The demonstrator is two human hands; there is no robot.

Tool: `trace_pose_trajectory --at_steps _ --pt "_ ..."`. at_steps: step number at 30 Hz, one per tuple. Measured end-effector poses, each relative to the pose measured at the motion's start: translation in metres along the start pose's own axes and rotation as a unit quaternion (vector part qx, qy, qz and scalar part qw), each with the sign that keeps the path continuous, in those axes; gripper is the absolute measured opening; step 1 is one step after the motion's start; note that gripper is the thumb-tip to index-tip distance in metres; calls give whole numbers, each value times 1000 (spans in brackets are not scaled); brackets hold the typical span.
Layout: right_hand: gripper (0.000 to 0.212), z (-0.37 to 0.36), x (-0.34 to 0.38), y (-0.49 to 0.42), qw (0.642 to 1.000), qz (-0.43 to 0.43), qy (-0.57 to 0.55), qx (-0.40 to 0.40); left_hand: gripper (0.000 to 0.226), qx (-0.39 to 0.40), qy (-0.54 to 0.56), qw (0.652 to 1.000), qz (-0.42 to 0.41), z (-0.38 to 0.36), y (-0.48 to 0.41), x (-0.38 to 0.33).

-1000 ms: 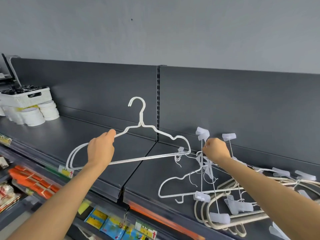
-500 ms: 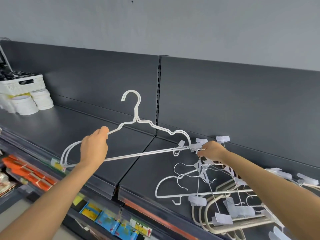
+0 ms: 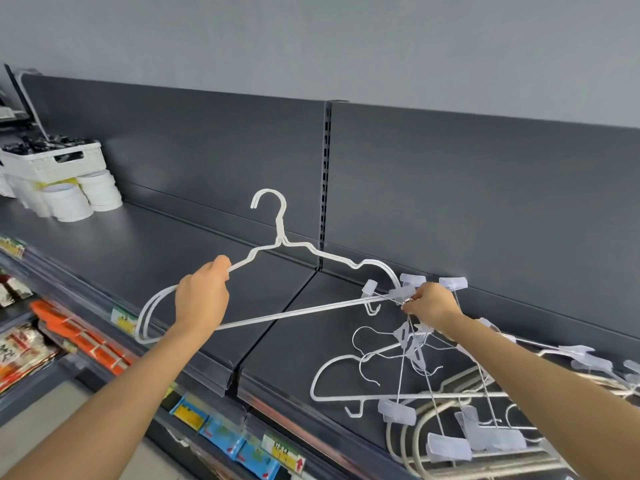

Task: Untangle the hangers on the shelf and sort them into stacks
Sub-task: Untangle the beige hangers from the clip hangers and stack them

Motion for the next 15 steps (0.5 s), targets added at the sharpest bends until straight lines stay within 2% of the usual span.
trace_pose_trajectory --at_steps 3,8,15 --pt "14 6 2 3 1000 20 -10 -21 25 9 -8 1000 0 4 1 -10" --pt "28 15 1 4 996 26 -45 -75 27 11 -17 1000 -2 16 6 -27" --pt "12 24 0 5 993 29 -78 -82 39 33 -31 998 -36 16 21 -33"
Point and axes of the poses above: each hand's wrist, its own y-axis away from the middle knuckle, its own z-axis out of the back of the hand, x = y × z, the point moved 3 cm from there along -y, towards the middle knuckle, and after that the axes turned 1 degree about -y, right-handed, at the moved point
